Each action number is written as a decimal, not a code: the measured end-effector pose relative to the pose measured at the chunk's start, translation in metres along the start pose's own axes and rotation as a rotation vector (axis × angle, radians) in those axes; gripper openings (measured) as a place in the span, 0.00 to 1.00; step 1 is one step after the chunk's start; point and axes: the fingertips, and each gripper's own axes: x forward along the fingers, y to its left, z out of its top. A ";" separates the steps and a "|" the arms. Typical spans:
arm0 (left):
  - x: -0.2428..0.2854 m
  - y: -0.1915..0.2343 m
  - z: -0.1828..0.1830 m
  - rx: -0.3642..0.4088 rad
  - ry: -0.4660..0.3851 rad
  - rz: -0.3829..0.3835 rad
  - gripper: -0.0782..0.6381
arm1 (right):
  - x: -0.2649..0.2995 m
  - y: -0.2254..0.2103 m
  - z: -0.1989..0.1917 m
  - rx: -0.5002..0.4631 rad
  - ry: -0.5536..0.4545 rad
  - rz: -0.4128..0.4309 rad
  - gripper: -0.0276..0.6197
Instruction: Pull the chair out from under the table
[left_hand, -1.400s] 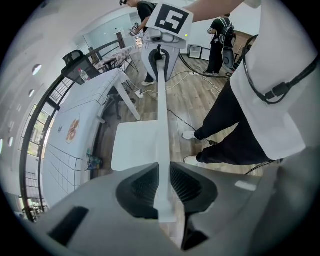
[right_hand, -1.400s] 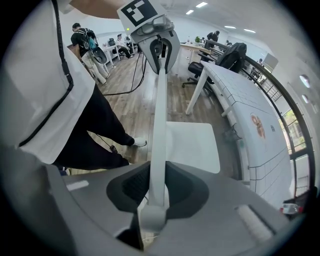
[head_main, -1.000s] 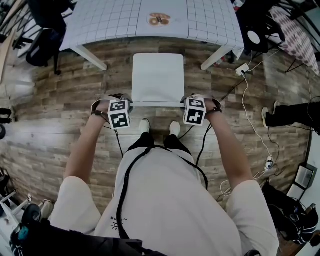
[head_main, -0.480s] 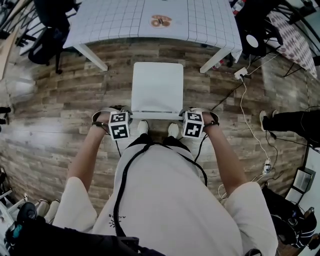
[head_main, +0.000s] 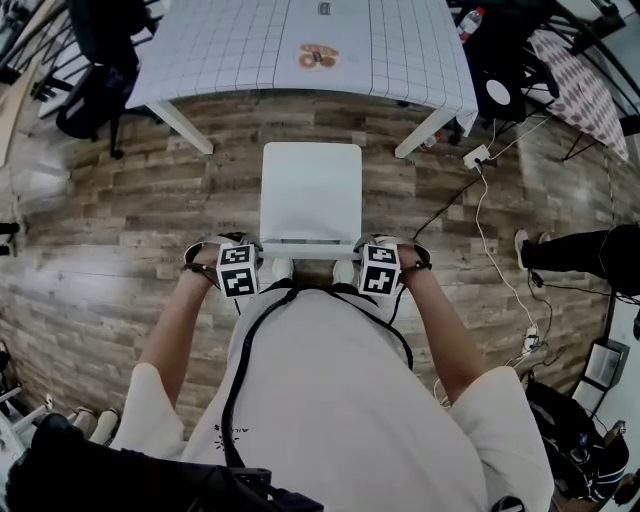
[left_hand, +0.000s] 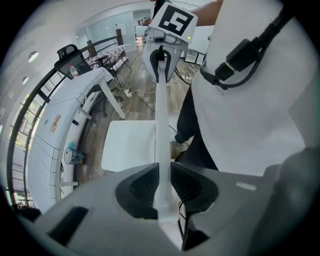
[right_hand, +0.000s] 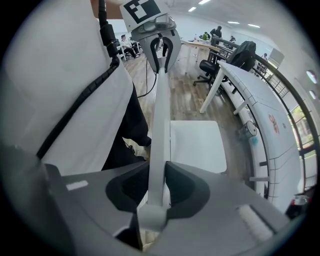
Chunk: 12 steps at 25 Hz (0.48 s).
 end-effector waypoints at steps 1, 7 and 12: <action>0.000 0.000 0.001 -0.001 -0.009 0.003 0.22 | -0.001 0.000 0.001 0.006 -0.014 -0.001 0.19; -0.026 0.014 0.025 -0.145 -0.215 0.019 0.34 | -0.026 -0.004 0.021 0.108 -0.171 0.027 0.31; -0.078 0.050 0.070 -0.323 -0.529 0.084 0.29 | -0.088 -0.033 0.057 0.193 -0.442 -0.082 0.21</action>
